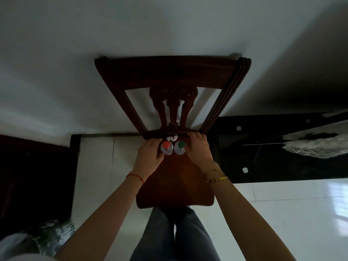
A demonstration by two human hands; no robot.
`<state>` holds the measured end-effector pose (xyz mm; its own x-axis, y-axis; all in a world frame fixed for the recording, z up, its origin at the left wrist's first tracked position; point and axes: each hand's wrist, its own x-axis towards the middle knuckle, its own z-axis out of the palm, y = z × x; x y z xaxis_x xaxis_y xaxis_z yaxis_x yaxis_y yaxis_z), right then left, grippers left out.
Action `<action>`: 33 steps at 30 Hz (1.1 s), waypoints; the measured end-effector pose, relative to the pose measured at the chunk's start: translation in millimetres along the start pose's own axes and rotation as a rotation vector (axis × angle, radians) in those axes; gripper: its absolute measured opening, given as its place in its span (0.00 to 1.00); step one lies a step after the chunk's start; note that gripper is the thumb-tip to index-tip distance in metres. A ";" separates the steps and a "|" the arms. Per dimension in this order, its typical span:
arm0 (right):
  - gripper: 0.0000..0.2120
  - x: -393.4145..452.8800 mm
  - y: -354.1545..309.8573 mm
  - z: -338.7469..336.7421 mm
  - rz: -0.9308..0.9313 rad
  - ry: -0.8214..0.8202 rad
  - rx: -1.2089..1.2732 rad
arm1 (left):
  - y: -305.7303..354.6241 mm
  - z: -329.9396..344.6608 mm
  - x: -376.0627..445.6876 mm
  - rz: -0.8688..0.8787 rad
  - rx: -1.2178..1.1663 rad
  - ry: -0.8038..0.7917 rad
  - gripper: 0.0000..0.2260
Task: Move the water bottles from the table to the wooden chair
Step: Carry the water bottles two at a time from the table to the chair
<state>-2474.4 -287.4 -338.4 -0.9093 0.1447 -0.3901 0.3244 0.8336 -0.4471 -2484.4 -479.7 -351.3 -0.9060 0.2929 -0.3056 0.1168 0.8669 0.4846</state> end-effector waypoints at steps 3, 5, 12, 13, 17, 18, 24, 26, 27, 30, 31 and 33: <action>0.25 -27.6 -5.9 -23.0 -0.022 0.058 0.022 | 13.2 -27.2 -16.9 0.070 0.009 0.041 0.24; 0.24 -48.3 -9.6 -39.2 -0.027 0.085 0.046 | 21.7 -44.0 -29.8 0.110 0.013 0.066 0.24; 0.24 -117.8 -14.4 -82.9 -0.059 0.201 0.106 | 48.2 -83.8 -80.9 0.203 0.002 0.136 0.22; 0.24 -126.2 -14.5 -86.8 -0.059 0.213 0.112 | 51.2 -86.4 -88.7 0.212 -0.004 0.145 0.22; 0.26 -153.8 -15.2 -98.2 -0.066 0.250 0.136 | 62.9 -96.7 -118.9 0.237 -0.036 0.182 0.22; 0.26 -159.5 -15.6 -99.7 -0.071 0.256 0.142 | 65.6 -99.7 -126.0 0.240 -0.044 0.200 0.23; 0.26 -182.8 -16.1 -98.3 -0.092 0.272 0.158 | 74.0 -113.9 -155.8 0.242 -0.049 0.281 0.23; 0.25 -189.1 -15.9 -97.2 -0.096 0.276 0.162 | 75.5 -116.5 -161.1 0.242 -0.031 0.288 0.23; 0.26 -192.0 -15.6 -96.9 -0.097 0.281 0.160 | 76.2 -117.4 -162.9 0.242 -0.026 0.287 0.23; 0.26 -201.3 -13.8 -97.5 -0.094 0.306 0.156 | 78.6 -119.3 -167.3 0.266 -0.020 0.285 0.23; 0.26 -204.3 -13.0 -98.1 -0.093 0.316 0.158 | 79.9 -119.7 -168.3 0.282 -0.019 0.285 0.23; 0.26 -210.9 -10.6 -99.8 -0.083 0.337 0.163 | 84.7 -121.1 -169.4 0.312 -0.022 0.282 0.23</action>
<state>-2312.1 -273.6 -171.1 -0.9601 0.2700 -0.0726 0.2585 0.7580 -0.5989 -2370.3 -504.7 -159.3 -0.9046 0.4160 0.0932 0.3975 0.7441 0.5369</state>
